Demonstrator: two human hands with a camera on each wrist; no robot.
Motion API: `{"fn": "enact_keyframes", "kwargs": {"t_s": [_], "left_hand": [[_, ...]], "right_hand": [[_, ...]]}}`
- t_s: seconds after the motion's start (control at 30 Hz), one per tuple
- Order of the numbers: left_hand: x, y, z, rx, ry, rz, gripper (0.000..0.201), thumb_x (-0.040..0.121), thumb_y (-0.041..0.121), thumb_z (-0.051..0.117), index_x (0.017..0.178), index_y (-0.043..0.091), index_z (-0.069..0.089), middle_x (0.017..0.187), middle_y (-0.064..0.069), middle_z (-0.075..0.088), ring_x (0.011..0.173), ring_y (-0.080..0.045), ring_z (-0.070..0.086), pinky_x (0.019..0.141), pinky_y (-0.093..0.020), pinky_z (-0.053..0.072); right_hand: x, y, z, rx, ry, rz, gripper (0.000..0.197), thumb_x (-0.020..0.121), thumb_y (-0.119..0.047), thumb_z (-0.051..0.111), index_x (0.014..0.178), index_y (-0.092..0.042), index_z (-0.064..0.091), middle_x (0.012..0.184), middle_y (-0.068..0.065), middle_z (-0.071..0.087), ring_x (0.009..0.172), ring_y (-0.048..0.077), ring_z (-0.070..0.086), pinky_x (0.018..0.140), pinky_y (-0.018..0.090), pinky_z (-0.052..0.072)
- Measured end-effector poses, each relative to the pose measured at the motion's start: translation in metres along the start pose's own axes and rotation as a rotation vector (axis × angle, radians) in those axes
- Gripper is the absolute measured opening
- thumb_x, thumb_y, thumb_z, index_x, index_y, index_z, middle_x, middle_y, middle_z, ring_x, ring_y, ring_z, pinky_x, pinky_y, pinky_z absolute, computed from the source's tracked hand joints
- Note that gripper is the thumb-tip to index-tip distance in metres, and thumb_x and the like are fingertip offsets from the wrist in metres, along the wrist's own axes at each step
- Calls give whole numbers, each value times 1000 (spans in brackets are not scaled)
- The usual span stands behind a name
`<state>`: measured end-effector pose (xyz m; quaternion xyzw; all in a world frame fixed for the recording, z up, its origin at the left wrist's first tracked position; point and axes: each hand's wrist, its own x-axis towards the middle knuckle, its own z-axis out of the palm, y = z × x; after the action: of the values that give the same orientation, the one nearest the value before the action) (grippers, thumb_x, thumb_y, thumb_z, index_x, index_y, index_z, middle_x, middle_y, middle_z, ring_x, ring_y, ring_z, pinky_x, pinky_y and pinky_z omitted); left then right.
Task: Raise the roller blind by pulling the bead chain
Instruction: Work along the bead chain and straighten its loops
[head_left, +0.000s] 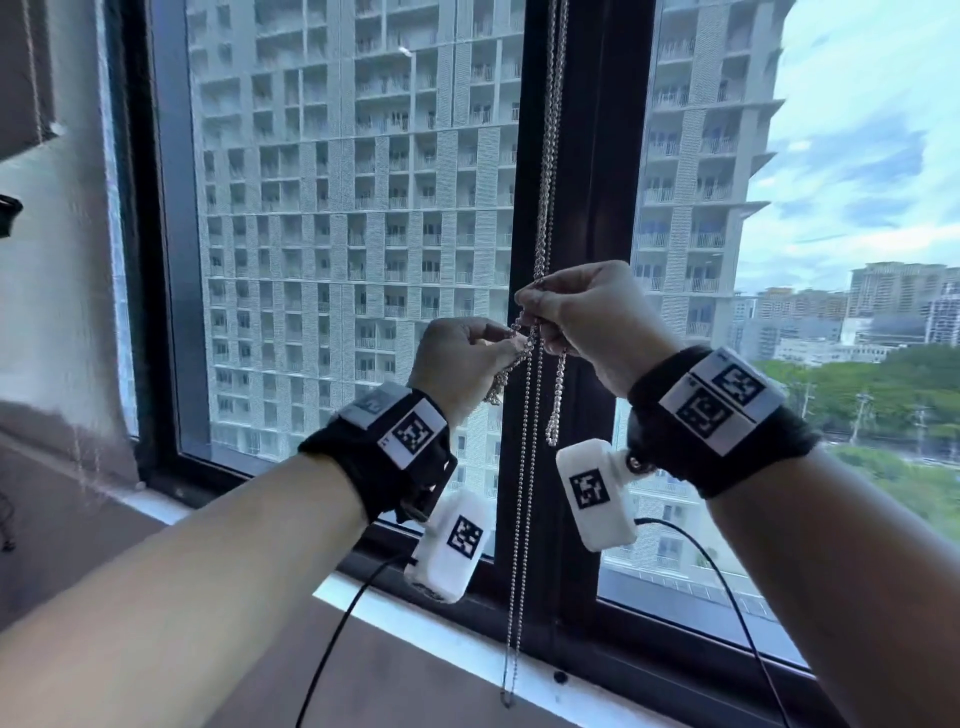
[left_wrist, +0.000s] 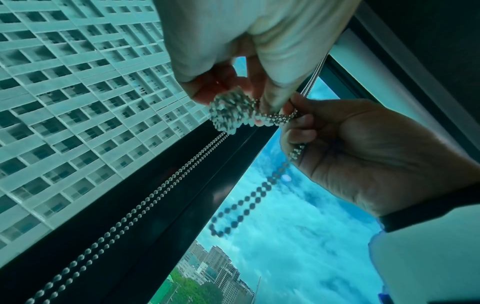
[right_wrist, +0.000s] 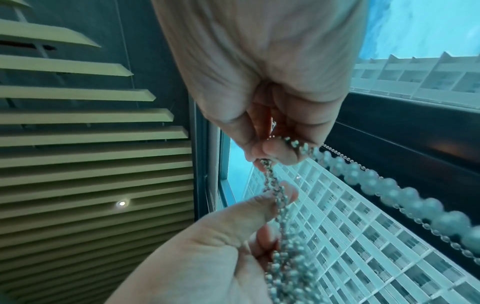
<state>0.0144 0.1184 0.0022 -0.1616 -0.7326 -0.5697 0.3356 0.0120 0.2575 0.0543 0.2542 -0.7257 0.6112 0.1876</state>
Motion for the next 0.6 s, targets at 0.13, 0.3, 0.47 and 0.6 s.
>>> {"fn": "enact_keyframes", "kwargs": {"t_s": [0.13, 0.3, 0.47, 0.6], "left_hand": [[1, 1, -3, -63, 36, -42, 19, 82, 19, 70, 81, 1, 66, 70, -3, 61, 67, -20, 55, 71, -36, 51], [-1, 10, -3, -497, -78, -241, 9, 85, 9, 63, 82, 1, 62, 70, -9, 66, 63, -19, 63, 64, -32, 56], [-4, 15, -4, -500, -275, -290, 14, 88, 8, 55, 84, -3, 64, 80, -19, 64, 71, -29, 65, 69, -37, 58], [-8, 19, 3, -420, -361, -257, 26, 89, 7, 52, 102, -14, 59, 89, -21, 61, 88, -32, 60, 85, -40, 50]], "right_hand": [[1, 1, -3, 22, 16, 35, 9, 87, -7, 71, 88, 2, 72, 74, 12, 70, 49, 12, 60, 51, 25, 53], [3, -1, -3, 94, 13, 108, 8, 85, -1, 71, 89, 5, 71, 85, 20, 71, 65, 25, 72, 63, 36, 62], [3, 0, -1, 119, 41, 102, 3, 85, 0, 70, 84, 3, 71, 82, 18, 70, 69, 26, 72, 68, 39, 64], [2, 2, 4, 88, 88, 93, 3, 84, -4, 73, 84, -1, 73, 93, 23, 74, 89, 39, 73, 80, 51, 61]]}}
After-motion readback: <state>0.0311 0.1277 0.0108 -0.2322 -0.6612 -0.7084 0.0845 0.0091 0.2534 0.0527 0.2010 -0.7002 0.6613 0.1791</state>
